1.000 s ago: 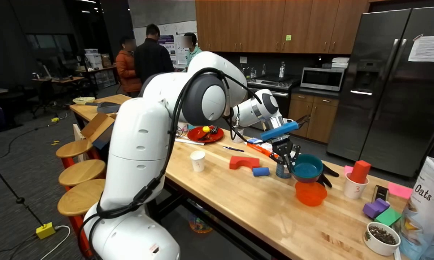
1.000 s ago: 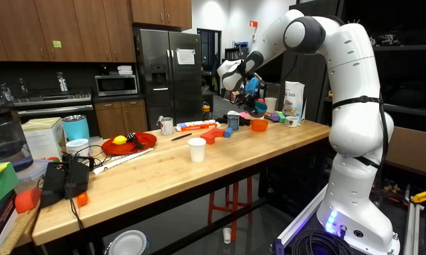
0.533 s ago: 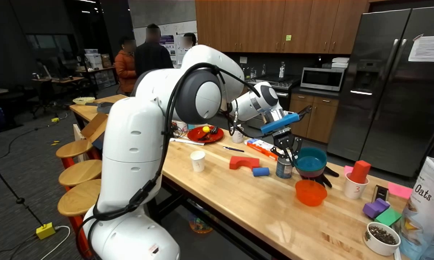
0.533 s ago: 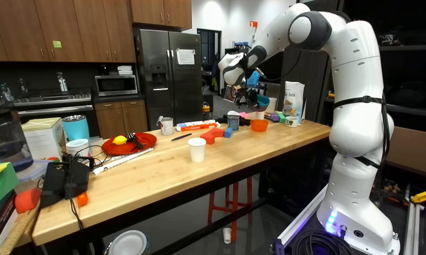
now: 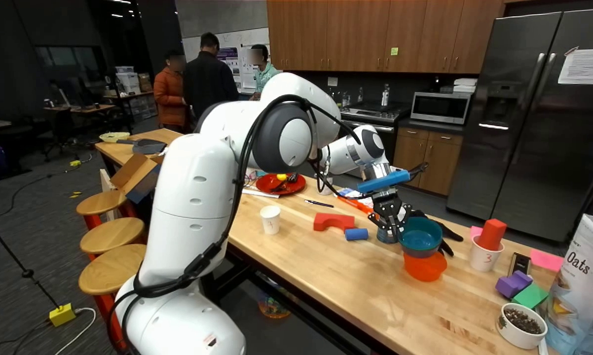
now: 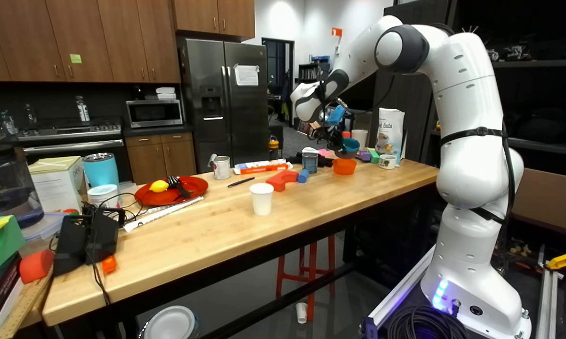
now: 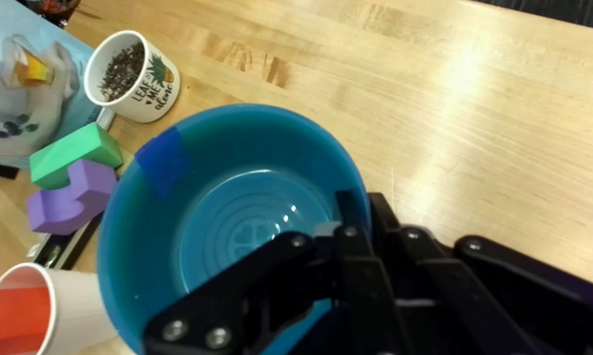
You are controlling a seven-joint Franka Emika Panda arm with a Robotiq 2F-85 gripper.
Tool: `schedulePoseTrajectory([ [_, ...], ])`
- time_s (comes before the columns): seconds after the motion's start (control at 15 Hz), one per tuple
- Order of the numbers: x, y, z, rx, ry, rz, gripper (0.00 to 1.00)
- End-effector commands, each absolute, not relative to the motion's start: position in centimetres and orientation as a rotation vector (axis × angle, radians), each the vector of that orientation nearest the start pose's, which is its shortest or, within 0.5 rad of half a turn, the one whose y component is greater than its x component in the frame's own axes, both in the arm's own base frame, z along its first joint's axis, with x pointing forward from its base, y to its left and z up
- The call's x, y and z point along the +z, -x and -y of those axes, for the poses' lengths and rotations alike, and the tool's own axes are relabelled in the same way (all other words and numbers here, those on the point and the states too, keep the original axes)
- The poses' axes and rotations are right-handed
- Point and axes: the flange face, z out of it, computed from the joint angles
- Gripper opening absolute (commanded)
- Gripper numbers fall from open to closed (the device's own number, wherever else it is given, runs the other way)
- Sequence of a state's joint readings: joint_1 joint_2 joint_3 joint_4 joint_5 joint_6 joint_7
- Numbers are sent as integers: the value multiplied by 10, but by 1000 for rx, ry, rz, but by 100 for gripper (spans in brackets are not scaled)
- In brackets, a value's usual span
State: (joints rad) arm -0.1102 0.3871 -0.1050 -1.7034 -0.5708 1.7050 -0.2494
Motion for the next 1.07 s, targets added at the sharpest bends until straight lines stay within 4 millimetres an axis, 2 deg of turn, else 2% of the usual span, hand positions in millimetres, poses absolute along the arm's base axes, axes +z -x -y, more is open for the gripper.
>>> schedulePoseTrajectory([
  [0.0,345,-592,191,991,3417,279,2],
  [0.27,324,-589,204,1042,3355,197,2],
  [0.47,319,-592,209,1028,3346,178,2],
  [0.6,325,-593,208,988,3362,194,2],
  [1.0,362,-577,204,824,3484,174,2],
])
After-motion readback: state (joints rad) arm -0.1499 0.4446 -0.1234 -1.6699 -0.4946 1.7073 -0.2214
